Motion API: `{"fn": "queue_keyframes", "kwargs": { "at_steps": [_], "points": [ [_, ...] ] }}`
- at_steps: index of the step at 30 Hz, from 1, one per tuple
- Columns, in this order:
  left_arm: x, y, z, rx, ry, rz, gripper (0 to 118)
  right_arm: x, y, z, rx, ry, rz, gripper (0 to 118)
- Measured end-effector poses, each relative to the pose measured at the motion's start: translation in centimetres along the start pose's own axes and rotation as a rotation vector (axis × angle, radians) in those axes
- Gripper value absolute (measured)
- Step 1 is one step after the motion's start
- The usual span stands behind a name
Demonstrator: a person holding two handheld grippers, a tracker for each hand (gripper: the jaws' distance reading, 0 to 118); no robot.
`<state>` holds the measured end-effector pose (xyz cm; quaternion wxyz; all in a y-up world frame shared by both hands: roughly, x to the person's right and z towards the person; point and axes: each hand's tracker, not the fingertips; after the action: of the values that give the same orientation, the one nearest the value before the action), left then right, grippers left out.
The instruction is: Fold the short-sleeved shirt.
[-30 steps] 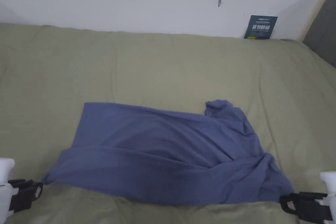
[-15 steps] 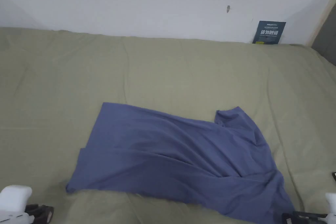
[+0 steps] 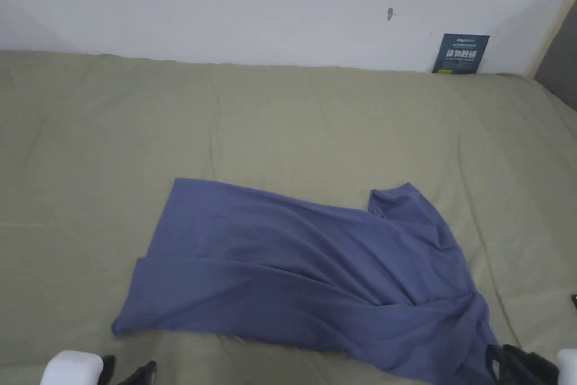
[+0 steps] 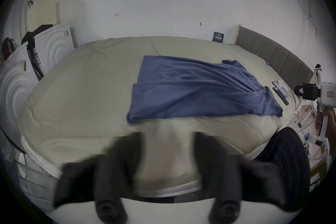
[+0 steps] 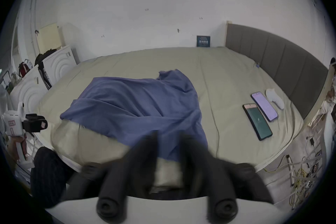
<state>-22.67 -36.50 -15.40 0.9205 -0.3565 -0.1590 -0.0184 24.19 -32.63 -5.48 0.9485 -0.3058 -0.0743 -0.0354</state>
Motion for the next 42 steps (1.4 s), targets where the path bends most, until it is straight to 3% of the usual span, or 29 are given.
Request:
{"fn": "queue_keyframes", "kwargs": {
  "at_steps": [6, 12, 18, 24, 25, 27, 28, 29, 34, 37, 39, 41, 42],
  "points": [
    [0.6, 0.5, -0.5, 0.007, -0.024, -0.004, 14, -1.9, 0.7, 0.1, 0.028, 0.056, 0.045, 6],
    [-1.0, 6.9, -3.8, 0.049, -0.007, -0.023, 14, -2.3, 2.2, -1.1, 0.040, 0.096, 0.029, 6],
    [-4.5, 17.4, -13.0, 0.033, 0.023, -0.079, 14, -2.9, 3.4, -4.0, 0.027, 0.129, 0.019, 6],
    [-8.1, 25.6, -25.6, -0.153, 0.037, -0.085, 14, -3.1, 3.8, -7.1, -0.010, 0.134, 0.002, 6],
    [-8.3, 26.4, -27.4, -0.176, 0.042, -0.117, 20, -3.0, 3.8, -7.7, -0.021, 0.135, -0.008, 6],
    [-8.7, 27.6, -30.3, -0.217, 0.025, -0.133, 93, -2.7, 3.9, -8.9, -0.037, 0.137, -0.020, 6],
    [-9.0, 27.9, -31.9, -0.232, 0.035, -0.133, 116, -2.5, 3.8, -9.5, -0.045, 0.137, -0.024, 6],
    [-9.3, 28.0, -33.3, -0.236, 0.035, -0.135, 118, -2.4, 3.8, -10.1, -0.053, 0.139, -0.027, 6],
    [-9.8, 27.9, -38.4, -0.285, 0.082, -0.161, 116, -2.3, 4.4, -11.9, -0.078, 0.137, -0.024, 6],
    [-9.3, 26.7, -39.4, -0.315, 0.088, -0.249, 100, -2.3, 4.7, -12.3, -0.083, 0.140, -0.031, 6],
    [-8.8, 26.5, -38.6, -0.272, 0.054, -0.302, 69, -2.4, 5.0, -12.4, -0.082, 0.141, -0.031, 6],
    [-8.2, 26.4, -37.7, -0.246, 0.015, -0.288, 26, -2.6, 5.1, -12.2, -0.078, 0.139, -0.022, 6],
    [-7.8, 26.1, -37.4, -0.241, 0.011, -0.294, 26, -2.6, 5.2, -12.1, -0.074, 0.138, -0.023, 6]
  ]
}}
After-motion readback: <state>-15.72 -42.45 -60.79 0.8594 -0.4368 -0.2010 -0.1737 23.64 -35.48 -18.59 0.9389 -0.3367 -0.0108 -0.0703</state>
